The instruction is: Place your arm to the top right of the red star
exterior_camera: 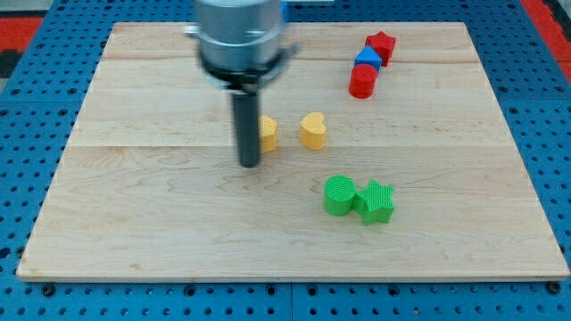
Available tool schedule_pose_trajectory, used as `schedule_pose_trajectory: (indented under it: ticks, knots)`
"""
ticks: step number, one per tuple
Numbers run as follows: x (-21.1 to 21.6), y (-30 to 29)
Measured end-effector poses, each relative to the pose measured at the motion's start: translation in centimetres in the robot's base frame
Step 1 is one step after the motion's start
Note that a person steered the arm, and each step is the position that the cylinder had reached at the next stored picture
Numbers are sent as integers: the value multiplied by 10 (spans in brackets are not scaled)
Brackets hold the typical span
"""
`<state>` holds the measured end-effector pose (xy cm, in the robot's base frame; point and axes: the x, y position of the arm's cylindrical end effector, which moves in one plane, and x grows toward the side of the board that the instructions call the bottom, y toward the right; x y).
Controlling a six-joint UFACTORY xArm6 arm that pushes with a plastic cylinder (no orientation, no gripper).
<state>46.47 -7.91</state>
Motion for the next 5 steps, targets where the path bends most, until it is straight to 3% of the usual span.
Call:
schedule_pose_trajectory:
  ticks: [1,3,4,5]
  knots:
    - [-21,-48]
    - [-23,83]
    - [6,78]
    - [21,165]
